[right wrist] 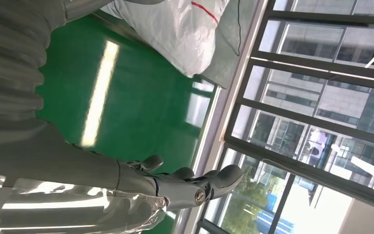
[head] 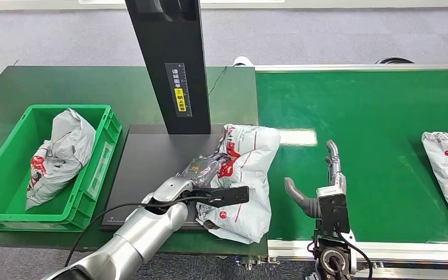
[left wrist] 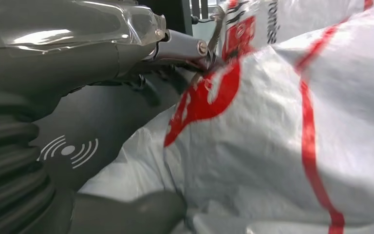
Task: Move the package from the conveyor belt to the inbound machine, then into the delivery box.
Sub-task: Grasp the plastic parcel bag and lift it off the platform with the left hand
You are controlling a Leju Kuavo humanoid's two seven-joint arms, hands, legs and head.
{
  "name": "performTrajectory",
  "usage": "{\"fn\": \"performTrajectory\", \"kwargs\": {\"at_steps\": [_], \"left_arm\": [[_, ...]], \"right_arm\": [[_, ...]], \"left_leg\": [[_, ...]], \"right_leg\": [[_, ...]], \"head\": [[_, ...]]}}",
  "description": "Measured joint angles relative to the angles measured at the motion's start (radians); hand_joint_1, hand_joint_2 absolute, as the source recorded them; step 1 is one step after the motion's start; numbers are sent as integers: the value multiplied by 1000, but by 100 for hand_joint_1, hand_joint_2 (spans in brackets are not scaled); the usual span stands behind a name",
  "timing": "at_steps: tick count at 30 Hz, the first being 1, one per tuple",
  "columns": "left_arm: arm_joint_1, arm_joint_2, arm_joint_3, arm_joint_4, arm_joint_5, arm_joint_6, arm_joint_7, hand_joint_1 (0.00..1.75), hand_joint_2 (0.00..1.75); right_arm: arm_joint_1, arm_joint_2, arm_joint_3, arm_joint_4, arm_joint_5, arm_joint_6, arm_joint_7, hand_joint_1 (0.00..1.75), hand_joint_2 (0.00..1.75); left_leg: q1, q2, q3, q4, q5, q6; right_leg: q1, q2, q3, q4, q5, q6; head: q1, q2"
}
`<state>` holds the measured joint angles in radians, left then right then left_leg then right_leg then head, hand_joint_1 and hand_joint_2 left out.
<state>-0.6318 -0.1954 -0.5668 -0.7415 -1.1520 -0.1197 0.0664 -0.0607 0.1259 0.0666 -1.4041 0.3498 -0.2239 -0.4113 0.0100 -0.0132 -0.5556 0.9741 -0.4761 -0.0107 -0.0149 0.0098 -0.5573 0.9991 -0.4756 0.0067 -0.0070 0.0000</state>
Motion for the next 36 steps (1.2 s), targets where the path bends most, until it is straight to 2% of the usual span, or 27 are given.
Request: {"fn": "performTrajectory", "kwargs": {"at_steps": [18, 23, 26, 31, 36], "left_arm": [[9, -6, 0, 6, -25, 4, 3, 175, 175], [21, -5, 2, 4, -15, 26, -48, 175, 175], [42, -1, 7, -11, 2, 62, -87, 175, 175], [105, 13, 36, -90, 29, 235, -136, 175, 175], [132, 29, 55, -148, 32, 256, -142, 175, 175]], "right_arm": [[25, 4, -24, -21, 0, 0, 3, 0, 175], [32, 5, -29, -30, 2, 1, 3, 0, 175], [42, 5, -32, -40, 3, 3, 3, 0, 175], [73, 5, -47, -77, -2, 13, 2, 0, 175], [88, 5, -57, -102, -3, 17, 2, 0, 175]], "left_leg": [[0, 0, 1, 0, 0, 0], [0, 0, 2, 0, 0, 0], [0, 0, 2, 0, 0, 0], [0, 1, 0, 0, 0, 0], [0, 1, -1, 0, 0, 0]], "right_leg": [[0, 0, 1, 0, 0, 0], [0, 0, 2, 0, 0, 0], [0, 0, 1, 0, 0, 0], [0, 1, -1, 0, 0, 0], [0, 1, -2, 0, 0, 0]], "head": [[0, 0], [0, 0], [0, 0], [0, 0], [0, 0]]}}
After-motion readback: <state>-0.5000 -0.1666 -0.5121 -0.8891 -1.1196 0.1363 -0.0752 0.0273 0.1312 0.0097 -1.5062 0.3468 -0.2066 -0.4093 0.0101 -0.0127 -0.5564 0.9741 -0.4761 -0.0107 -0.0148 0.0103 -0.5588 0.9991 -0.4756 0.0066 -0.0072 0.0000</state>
